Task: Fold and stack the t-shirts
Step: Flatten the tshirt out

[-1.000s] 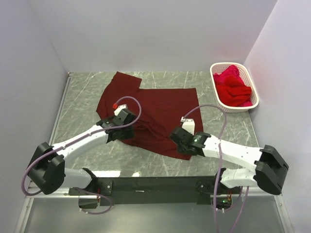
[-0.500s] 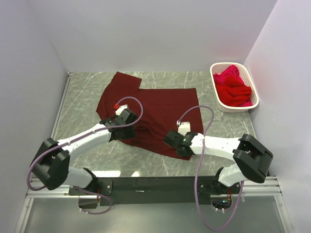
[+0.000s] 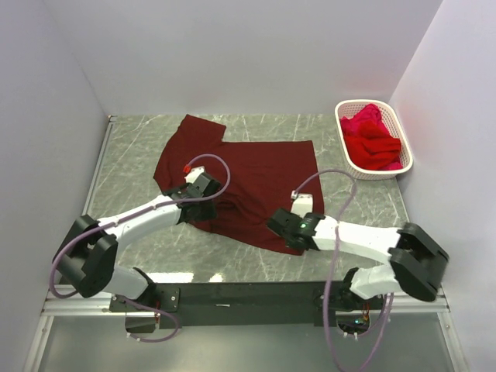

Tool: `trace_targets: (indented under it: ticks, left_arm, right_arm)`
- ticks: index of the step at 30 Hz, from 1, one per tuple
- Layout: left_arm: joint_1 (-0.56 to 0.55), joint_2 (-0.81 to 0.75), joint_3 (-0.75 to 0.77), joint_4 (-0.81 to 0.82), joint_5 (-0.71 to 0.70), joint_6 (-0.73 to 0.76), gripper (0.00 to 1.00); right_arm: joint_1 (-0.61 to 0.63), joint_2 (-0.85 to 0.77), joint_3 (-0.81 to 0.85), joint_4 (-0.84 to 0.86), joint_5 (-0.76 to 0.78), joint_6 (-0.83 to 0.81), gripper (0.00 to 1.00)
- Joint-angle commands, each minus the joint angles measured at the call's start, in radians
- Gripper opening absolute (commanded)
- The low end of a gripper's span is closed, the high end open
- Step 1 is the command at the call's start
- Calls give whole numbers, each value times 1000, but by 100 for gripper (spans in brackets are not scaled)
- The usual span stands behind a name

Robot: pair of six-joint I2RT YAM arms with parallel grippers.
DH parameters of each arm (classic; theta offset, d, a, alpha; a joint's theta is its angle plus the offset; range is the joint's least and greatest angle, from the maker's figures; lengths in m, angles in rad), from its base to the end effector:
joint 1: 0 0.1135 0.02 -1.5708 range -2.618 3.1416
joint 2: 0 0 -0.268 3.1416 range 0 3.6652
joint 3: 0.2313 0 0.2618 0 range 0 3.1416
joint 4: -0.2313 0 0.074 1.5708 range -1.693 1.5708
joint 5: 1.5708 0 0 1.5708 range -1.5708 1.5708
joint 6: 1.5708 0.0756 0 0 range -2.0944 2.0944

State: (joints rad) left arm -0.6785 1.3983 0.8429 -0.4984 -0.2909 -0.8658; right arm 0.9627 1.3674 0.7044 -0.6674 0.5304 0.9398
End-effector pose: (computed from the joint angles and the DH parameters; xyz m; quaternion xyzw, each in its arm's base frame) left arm 0.2429 -0.1680 0.1669 -0.1263 0.9489 -0.0761 0.2790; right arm 0.1667 0.1725 0.1312 0.0205 0.9584 -0.0569 0.2790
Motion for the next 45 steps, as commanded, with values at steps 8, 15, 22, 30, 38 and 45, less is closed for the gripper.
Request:
trace_targets:
  ticks: [8,15,22,30,38,45]
  left_arm:
    - [-3,102,102,-37,-165,-4,35]
    - [-4,159,94,-8,-177,-12,35]
    - [-3,222,105,61,-157,17,38]
    - [-4,240,94,86,-168,16,28]
    - [-4,228,61,61,-192,-6,3]
    - [-4,66,99,-57,-218,-36,1]
  right_arm:
    - [7,-310,-83,-104,68,175,0]
    - [7,-366,-100,-109,57,188,0]
    - [7,-392,-111,-104,51,191,0]
    - [7,-402,-115,-100,49,188,0]
    - [4,-419,-118,-98,49,186,0]
    - [5,-445,-91,-126,68,191,0]
